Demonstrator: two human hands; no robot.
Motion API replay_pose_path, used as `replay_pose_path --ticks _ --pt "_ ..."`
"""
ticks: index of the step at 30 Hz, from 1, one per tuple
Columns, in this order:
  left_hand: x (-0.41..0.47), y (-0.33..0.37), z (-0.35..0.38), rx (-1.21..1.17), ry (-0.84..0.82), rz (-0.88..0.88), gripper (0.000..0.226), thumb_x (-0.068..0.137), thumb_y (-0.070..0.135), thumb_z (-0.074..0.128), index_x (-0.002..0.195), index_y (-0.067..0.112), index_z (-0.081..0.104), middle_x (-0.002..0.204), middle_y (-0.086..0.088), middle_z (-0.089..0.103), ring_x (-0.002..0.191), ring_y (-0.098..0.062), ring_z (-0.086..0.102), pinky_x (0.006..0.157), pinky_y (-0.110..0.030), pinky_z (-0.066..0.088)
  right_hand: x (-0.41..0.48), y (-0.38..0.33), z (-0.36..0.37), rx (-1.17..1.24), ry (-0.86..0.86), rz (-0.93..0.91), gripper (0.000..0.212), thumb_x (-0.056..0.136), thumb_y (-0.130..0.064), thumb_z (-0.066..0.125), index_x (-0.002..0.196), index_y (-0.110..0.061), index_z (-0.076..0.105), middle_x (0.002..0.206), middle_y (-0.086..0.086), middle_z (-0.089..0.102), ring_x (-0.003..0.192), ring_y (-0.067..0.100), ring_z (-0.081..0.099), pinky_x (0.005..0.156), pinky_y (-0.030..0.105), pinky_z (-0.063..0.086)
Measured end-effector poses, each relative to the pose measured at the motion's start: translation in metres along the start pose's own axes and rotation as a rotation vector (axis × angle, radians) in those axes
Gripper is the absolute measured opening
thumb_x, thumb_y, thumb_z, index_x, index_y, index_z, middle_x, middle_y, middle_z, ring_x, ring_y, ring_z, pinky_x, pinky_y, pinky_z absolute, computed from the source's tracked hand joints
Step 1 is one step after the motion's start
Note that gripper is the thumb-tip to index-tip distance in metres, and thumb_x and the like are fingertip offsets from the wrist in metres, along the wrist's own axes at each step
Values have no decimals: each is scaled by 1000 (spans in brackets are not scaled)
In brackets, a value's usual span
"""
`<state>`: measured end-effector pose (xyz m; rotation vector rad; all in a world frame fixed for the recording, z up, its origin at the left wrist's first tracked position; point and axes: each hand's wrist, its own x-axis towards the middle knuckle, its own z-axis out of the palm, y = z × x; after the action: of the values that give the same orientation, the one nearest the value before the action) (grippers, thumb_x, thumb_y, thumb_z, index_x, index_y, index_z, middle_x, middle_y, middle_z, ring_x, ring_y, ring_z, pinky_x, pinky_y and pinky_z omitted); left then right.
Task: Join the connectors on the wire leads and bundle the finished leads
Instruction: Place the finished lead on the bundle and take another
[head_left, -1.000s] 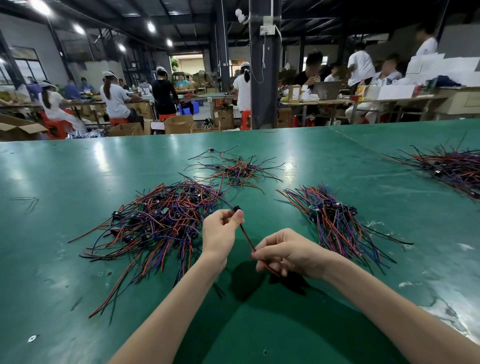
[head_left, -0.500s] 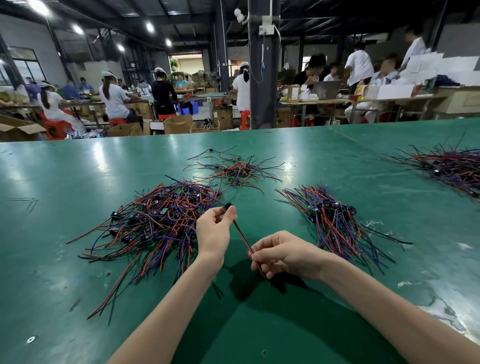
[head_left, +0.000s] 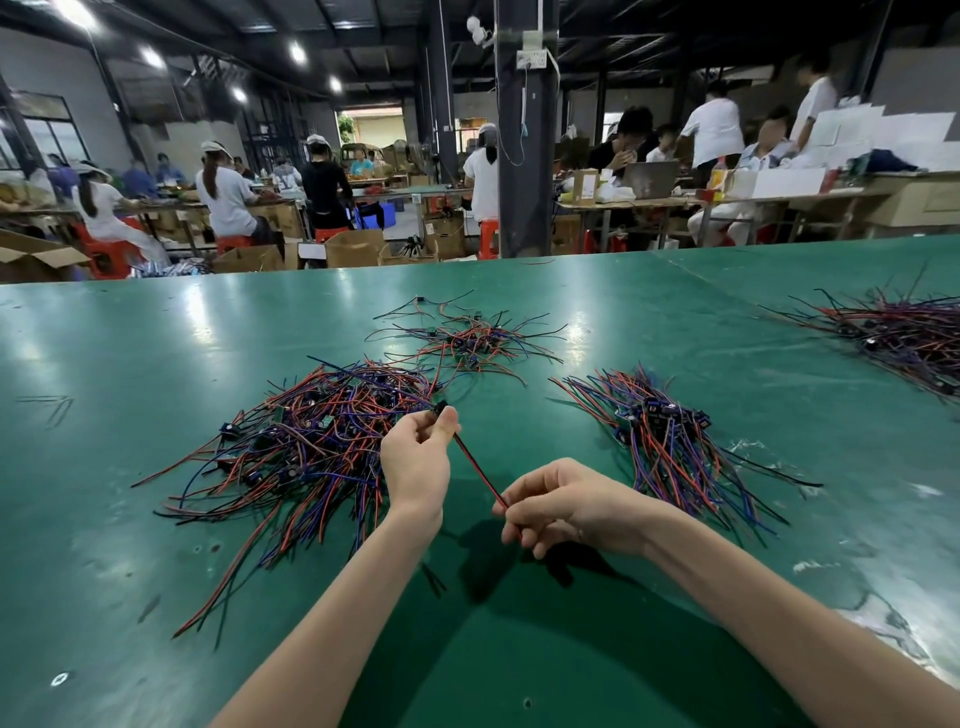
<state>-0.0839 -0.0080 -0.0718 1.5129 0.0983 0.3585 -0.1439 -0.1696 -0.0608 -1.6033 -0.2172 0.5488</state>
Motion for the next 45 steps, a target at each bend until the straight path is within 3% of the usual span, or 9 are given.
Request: replay_pose_path --ticks 9,15,20,25,29,34,38,42,45 --pt "2 3 -1 -29 61 12 18 89 25 65 90 7 65 76 1 63 63 -9 48 68 -26 43 2 -2 -6 -18 104 59 22 91 5 42 85 -4 61 57 5 59 39 7 47 36 17 39" --pt "1 4 -2 -23 82 26 15 89 25 65 93 10 65 86 -4 67 69 -13 51 72 -28 45 -2 -2 -7 -123 -52 50 12 91 -1 52 94 -7 63 75 8 72 39 5 45 33 14 31" --pt "-1 4 -2 -22 88 39 17 89 27 65 94 11 64 83 0 66 70 -12 52 74 -29 47 -2 -4 -10 -184 3 86 11 88 0 55 89 -5 65 69 7 71 32 4 33 30 13 22" --pt "-5 5 1 -27 99 84 10 87 26 67 85 17 62 73 8 59 64 -6 50 69 -23 44 1 -3 -11 -144 73 124 15 87 5 48 89 2 62 58 6 67 27 3 31 30 10 19" --pt "-5 6 1 -10 75 93 10 87 28 66 83 20 62 75 6 62 64 -7 50 68 -23 46 -1 -3 -12 -159 55 105 14 87 5 49 91 1 62 62 7 69 27 4 30 29 12 19" --pt "-4 7 -1 -160 -11 -40 11 88 22 65 84 11 64 72 4 66 48 -4 41 52 -17 41 -6 -8 -15 -167 -91 81 11 91 -9 54 102 -8 58 86 13 74 31 6 33 29 14 20" --pt "-15 10 6 -166 -185 -138 10 87 17 66 82 9 64 64 5 67 43 -2 43 51 -16 41 -4 -9 -15 -146 37 55 20 90 -33 62 97 -14 62 86 4 71 33 4 37 29 14 19" --pt "-31 10 15 -100 -409 -155 12 86 15 67 77 7 65 59 5 66 45 -3 48 55 -22 40 0 -6 -15 -60 175 -102 11 91 -21 62 89 -10 65 86 8 71 33 4 44 28 14 27" --pt "-36 11 17 -94 -448 -159 9 85 16 67 80 9 67 69 0 68 59 -10 56 61 -26 41 0 -6 -14 -23 201 -140 9 89 -15 63 88 -7 66 78 4 70 36 5 49 30 14 32"
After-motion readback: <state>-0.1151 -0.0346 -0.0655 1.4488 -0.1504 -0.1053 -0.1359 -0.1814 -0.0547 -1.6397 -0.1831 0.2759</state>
